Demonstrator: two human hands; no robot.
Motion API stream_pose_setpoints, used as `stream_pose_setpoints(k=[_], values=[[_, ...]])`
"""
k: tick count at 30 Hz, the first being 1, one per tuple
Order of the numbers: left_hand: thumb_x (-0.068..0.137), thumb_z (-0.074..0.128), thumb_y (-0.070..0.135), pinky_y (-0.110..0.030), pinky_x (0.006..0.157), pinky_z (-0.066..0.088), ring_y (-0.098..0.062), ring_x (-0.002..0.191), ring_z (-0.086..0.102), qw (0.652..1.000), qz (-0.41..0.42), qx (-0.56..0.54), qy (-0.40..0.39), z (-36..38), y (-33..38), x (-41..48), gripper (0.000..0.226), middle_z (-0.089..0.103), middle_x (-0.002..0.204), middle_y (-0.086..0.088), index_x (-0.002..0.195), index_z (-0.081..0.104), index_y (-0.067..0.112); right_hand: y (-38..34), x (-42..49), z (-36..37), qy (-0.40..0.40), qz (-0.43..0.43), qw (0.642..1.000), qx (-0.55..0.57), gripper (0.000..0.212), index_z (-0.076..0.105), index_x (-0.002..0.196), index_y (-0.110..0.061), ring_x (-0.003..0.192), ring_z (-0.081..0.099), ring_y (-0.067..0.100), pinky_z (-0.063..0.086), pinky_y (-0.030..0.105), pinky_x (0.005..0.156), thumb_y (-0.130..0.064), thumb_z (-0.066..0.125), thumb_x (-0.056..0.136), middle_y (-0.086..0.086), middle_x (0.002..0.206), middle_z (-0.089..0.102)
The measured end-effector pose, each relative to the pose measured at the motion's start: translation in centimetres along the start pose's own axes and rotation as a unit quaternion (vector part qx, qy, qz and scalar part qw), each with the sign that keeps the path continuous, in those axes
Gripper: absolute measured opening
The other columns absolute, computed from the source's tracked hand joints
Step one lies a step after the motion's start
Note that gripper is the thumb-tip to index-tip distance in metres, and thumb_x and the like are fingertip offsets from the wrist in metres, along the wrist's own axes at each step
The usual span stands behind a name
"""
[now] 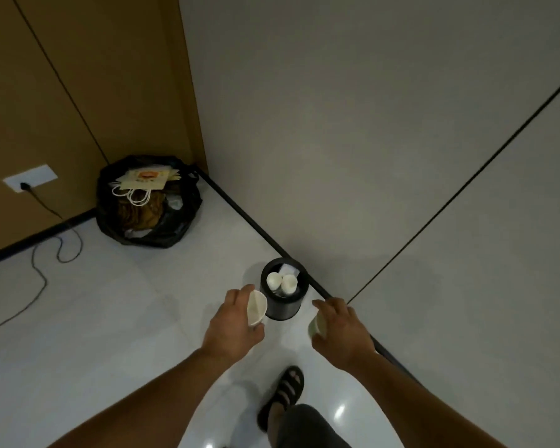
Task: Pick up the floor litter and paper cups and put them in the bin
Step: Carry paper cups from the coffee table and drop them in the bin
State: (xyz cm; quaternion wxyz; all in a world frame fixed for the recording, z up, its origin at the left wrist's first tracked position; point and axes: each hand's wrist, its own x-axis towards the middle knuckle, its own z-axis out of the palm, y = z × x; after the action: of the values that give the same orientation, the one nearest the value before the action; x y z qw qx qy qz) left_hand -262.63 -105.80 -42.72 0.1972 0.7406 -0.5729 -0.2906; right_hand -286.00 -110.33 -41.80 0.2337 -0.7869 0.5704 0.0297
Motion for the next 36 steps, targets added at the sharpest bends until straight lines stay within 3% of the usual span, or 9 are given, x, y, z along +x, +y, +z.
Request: stream_pose_setpoints(k=[9, 13, 21, 25, 29, 33, 36], values=[[0.076, 0.075, 0.037, -0.021, 0.082, 0.047, -0.016, 0.11, 0.052, 0.998, -0.021, 0.014, -0.056, 4.3, 0.3, 19.8, 0.079, 0.04, 0.13, 0.004, 0.14, 0.03, 0.028, 4.8, 20.0, 0.8, -0.052, 0.009, 0.998, 0.043, 0.073, 0.028, 0.145, -0.028, 0.127, 0.041, 0.018, 0.042, 0.03, 0.105, -0.046, 0.065, 0.086, -0.001, 0.143, 0.036], [0.075, 0.077, 0.035, -0.016, 0.079, 0.044, -0.015, 0.109, 0.054, 0.997, -0.015, 0.016, -0.072, 8.0, -1.3, 28.4, 0.08, 0.044, 0.13, 0.001, 0.141, 0.032, 0.024, 8.1, 27.4, 3.1, -0.065, 0.032, 0.996, 0.053, 0.073, 0.03, 0.145, -0.025, 0.126, 0.04, 0.017, 0.043, 0.027, 0.1, -0.045, 0.067, 0.084, -0.001, 0.141, 0.037], [0.074, 0.079, 0.033, -0.031, 0.087, 0.053, -0.023, 0.117, 0.053, 0.99, 0.0, 0.006, -0.14, 22.1, -10.7, 41.4, 0.087, 0.044, 0.134, -0.005, 0.144, 0.03, 0.018, 13.2, 40.6, 15.7, -0.062, 0.084, 0.99, 0.093, 0.066, 0.035, 0.14, -0.028, 0.119, 0.046, 0.02, 0.045, 0.025, 0.085, -0.035, 0.07, 0.083, -0.002, 0.138, 0.039], [0.074, 0.079, 0.033, -0.038, 0.091, 0.051, -0.028, 0.122, 0.047, 0.984, 0.026, 0.011, -0.176, 30.5, -16.0, 45.3, 0.097, 0.039, 0.137, -0.011, 0.149, 0.02, 0.02, 15.9, 44.8, 23.5, -0.063, 0.115, 0.987, 0.09, 0.07, 0.033, 0.144, -0.026, 0.121, 0.043, 0.021, 0.041, 0.025, 0.087, -0.036, 0.069, 0.084, 0.001, 0.141, 0.036], [0.067, 0.084, 0.034, -0.039, 0.088, 0.051, -0.032, 0.112, 0.051, 0.973, 0.085, 0.078, -0.202, 35.7, -20.4, 46.0, 0.096, 0.049, 0.125, -0.015, 0.145, 0.033, 0.014, 17.2, 46.9, 29.5, -0.089, 0.113, 0.986, 0.085, 0.073, 0.032, 0.145, -0.026, 0.128, 0.041, 0.027, 0.047, 0.037, 0.097, -0.039, 0.071, 0.084, 0.004, 0.143, 0.036], [0.062, 0.084, 0.035, -0.038, 0.088, 0.049, -0.032, 0.108, 0.054, 0.964, 0.159, 0.145, -0.158, 37.2, -23.8, 44.9, 0.088, 0.054, 0.118, -0.015, 0.134, 0.037, 0.016, 17.6, 47.1, 33.2, -0.095, 0.102, 0.988, 0.066, 0.072, 0.036, 0.145, -0.021, 0.129, 0.044, 0.032, 0.048, 0.039, 0.096, -0.038, 0.072, 0.085, 0.01, 0.144, 0.038], [0.066, 0.075, 0.045, -0.042, 0.096, 0.043, -0.034, 0.117, 0.05, 0.951, 0.218, 0.181, -0.123, 37.9, -25.1, 45.1, 0.085, 0.053, 0.124, -0.016, 0.137, 0.038, 0.016, 17.5, 47.1, 34.7, -0.075, 0.093, 0.991, 0.066, 0.072, 0.04, 0.145, -0.02, 0.133, 0.042, 0.034, 0.047, 0.042, 0.1, -0.045, 0.07, 0.085, 0.014, 0.147, 0.04]])
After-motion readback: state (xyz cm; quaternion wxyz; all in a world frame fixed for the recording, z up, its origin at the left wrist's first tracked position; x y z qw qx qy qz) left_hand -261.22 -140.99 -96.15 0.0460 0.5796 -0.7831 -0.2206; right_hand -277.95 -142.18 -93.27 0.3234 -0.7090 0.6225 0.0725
